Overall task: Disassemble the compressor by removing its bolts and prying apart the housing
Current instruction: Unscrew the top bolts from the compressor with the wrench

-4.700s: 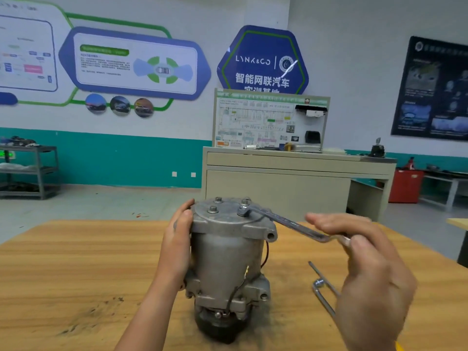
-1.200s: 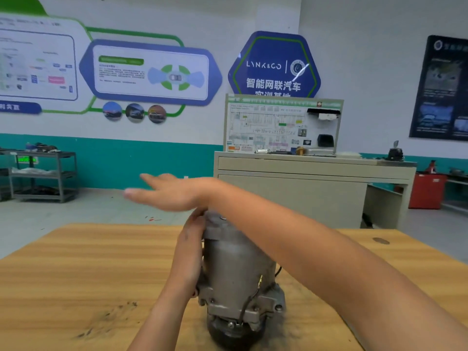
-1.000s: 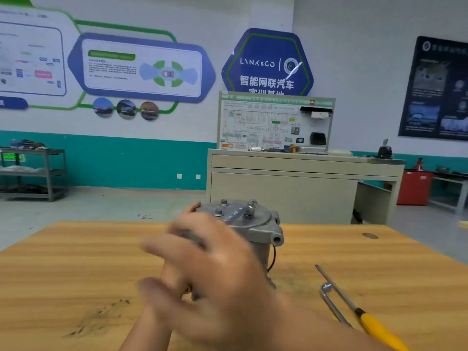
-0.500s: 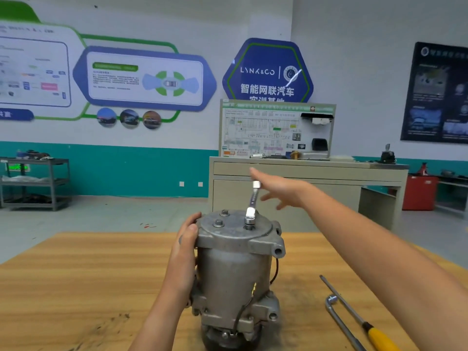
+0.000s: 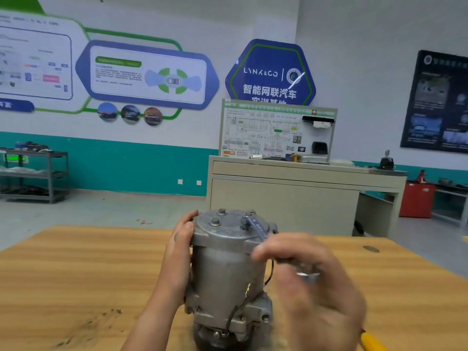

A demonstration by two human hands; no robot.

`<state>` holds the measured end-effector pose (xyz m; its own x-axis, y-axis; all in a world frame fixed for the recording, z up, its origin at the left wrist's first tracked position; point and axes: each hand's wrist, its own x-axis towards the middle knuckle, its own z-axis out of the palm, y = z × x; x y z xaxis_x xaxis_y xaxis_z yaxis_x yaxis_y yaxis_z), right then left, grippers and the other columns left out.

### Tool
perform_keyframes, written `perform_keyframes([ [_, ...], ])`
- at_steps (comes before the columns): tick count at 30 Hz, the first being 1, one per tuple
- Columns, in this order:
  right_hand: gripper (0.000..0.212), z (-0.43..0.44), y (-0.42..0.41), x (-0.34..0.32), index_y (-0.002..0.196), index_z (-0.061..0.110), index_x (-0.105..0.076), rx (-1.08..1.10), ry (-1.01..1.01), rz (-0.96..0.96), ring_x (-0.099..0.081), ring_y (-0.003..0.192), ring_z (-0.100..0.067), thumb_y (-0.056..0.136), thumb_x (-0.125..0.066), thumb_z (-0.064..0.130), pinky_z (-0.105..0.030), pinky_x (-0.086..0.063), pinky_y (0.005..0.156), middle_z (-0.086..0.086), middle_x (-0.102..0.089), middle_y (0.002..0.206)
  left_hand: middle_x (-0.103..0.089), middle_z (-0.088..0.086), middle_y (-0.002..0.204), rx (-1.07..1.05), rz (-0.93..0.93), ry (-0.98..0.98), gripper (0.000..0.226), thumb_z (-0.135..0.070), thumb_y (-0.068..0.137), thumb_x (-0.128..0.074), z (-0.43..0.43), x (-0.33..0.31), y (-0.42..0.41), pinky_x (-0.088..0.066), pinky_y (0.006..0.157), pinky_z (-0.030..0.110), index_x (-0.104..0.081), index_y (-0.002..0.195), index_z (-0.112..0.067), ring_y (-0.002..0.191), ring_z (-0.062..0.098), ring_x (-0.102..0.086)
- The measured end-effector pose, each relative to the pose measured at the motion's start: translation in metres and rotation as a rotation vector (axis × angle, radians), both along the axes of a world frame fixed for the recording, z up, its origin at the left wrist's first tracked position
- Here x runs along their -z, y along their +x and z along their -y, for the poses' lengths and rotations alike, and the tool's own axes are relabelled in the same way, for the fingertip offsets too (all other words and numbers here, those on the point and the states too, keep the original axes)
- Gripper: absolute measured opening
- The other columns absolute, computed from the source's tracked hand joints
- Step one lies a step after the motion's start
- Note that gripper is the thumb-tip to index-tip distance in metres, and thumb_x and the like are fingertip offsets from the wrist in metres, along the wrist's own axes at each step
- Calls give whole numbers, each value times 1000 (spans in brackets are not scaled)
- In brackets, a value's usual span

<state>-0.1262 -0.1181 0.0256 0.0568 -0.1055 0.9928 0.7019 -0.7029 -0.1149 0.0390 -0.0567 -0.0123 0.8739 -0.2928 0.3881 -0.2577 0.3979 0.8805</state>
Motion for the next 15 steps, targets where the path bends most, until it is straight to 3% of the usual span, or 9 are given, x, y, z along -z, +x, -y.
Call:
perform_keyframes([
  [2,11,40,-11,4,73,27,-63,166,331,8,-59,83,-5,81,-59,35,-15,-47,72,4,-63,82,-59,-18,115,8,27,20,30,-35,97,-33,3,1,1,-45,85,27,-54,118,-39,109,2,-53],
  [4,14,87,-16,0,71,28,-68,118,680,-141,-60,80,-9,80,-61,36,-22,-49,74,8,-64,74,-57,-22,112,-8,48,28,30,-32,98,-32,2,0,-4,-44,78,21,-53,117,-40,100,-7,-55],
  [7,21,132,26,-15,71,21,-65,175,821,-511,-58,71,-14,89,-56,25,-31,-45,71,6,-63,65,-57,-23,110,-33,67,31,29,-30,98,-31,1,0,-7,-41,74,17,-53,116,-38,91,-19,-54],
  [11,18,133,113,-61,74,13,-54,155,716,-1045,-55,60,-9,91,-49,15,-26,-37,61,-2,-59,73,-58,-22,110,-27,61,27,28,-29,98,-32,0,-1,-8,-43,76,19,-54,112,-39,91,-17,-55],
  [13,15,112,151,-80,80,10,-54,267,451,-1232,-56,61,-10,93,-47,13,-22,-43,58,-5,-62,81,-58,-20,110,-22,55,23,28,-29,98,-33,-1,-4,-8,-43,76,20,-55,111,-38,90,-16,-56],
  [15,17,72,177,-97,97,-1,-59,445,41,-1343,-60,74,-17,94,-44,7,-24,-52,70,-14,-65,99,-59,-17,111,-59,67,31,27,-27,98,-33,0,-3,-11,-45,81,23,-55,111,-37,92,-14,-57],
])
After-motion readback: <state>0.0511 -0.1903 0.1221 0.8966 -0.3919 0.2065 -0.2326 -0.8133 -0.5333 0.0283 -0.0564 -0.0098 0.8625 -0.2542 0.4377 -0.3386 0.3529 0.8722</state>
